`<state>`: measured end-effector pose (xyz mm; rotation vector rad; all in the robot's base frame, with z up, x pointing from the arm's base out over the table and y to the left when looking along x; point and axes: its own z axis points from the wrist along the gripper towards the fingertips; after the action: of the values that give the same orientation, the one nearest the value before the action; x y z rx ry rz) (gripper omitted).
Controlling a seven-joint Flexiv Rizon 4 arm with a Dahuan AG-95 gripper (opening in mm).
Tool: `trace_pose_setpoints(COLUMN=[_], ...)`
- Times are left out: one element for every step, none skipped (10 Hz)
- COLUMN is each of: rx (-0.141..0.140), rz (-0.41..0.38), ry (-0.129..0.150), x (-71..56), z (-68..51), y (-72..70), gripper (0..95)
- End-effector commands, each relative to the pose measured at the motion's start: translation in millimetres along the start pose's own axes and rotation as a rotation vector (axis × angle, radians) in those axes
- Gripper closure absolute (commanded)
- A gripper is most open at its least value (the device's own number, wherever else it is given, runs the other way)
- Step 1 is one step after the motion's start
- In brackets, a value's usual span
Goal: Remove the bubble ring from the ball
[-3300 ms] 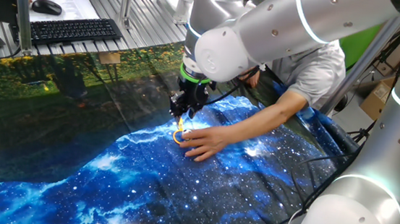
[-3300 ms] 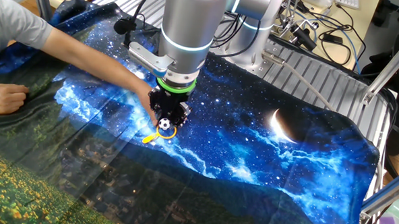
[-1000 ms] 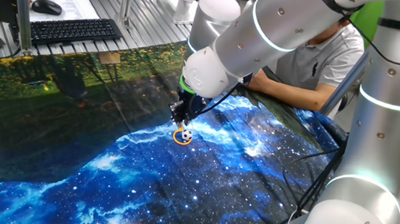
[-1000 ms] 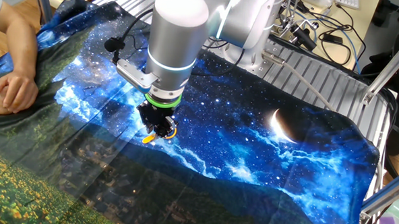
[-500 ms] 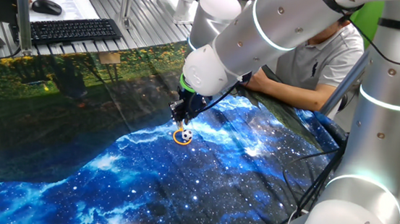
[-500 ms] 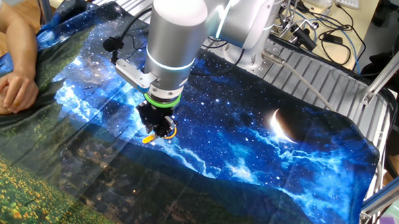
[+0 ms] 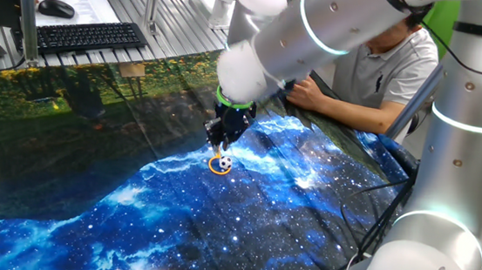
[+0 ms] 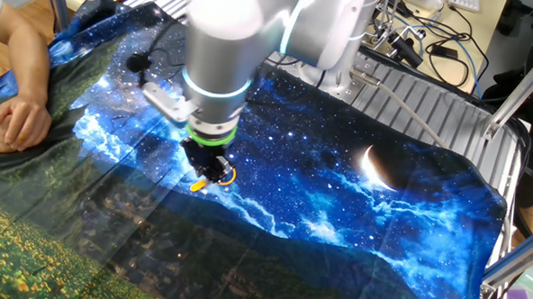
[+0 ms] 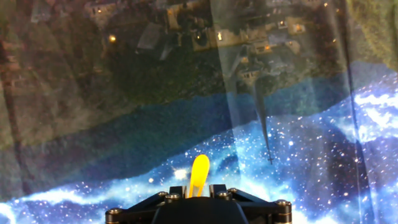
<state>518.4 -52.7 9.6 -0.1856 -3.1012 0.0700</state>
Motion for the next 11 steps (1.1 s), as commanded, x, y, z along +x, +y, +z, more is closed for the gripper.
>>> trace_pose_setpoints(rx=[0.000,0.000,0.001,0.001,0.001,-0.001,0.000,-0.003,-0.011,-0.010,-0.011], rz=[-0.011,-0.014,-0.023,-0.024,-0.027,-0.028,-0.029,-0.028,-0.030,-0.035,-0.031], ry=[-0.025,-0.026,-0.027,-0.029,-0.030,-0.033,-0.033,-0.030,-0.025,-0.029,-0.030], x=[0.9,0.9,0.9,1.0,0.9,0.7,0.7,0.7,-0.3,-0.1,-0.1], z=[0.7,0.7,2.1,4.1,5.4,8.0,8.7,9.1,7.1,7.9,7.9], y=[0.7,0.7,0.7,0.6,0.5,0.3,0.2,0.2,0.3,0.2,0.2], gripper=[76.0,76.0,76.0,76.0,76.0,76.0,76.0,76.0,76.0,95.0,95.0])
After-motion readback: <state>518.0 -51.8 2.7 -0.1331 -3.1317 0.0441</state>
